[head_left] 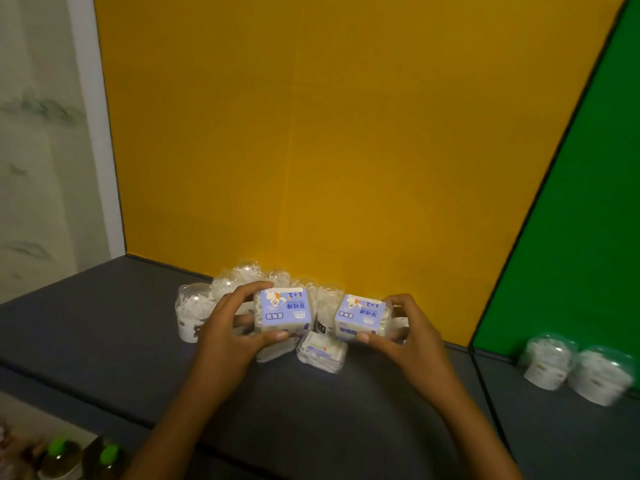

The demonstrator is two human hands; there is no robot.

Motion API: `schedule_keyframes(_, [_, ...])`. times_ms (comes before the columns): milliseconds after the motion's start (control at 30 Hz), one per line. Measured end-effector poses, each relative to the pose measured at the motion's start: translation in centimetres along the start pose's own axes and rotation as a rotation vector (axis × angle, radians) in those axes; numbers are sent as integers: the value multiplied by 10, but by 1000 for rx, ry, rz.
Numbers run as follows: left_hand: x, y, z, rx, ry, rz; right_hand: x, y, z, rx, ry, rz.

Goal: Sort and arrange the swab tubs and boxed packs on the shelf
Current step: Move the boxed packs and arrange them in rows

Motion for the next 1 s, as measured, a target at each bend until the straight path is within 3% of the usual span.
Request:
schedule_keyframes(400, [-116, 85, -66, 6, -194, -139, 147, 13, -98, -129, 81, 156])
schedule_keyframes(667, [-194, 149, -138, 58, -237, -282, 252, 24, -184, -195, 213, 199])
schedule_keyframes(1000, [-290, 185, -189, 83, -365, -308, 353, 49, -266, -268, 346, 195])
Point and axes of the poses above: each hand's wrist, its own z-axis towards the middle knuckle, its own x-axis out of the back of the hand, y = z × x, the point moved 6 cm from there along z, towards the middle knuckle, and after that the axes turned 4 degrees about z, right-handed, at the moved point
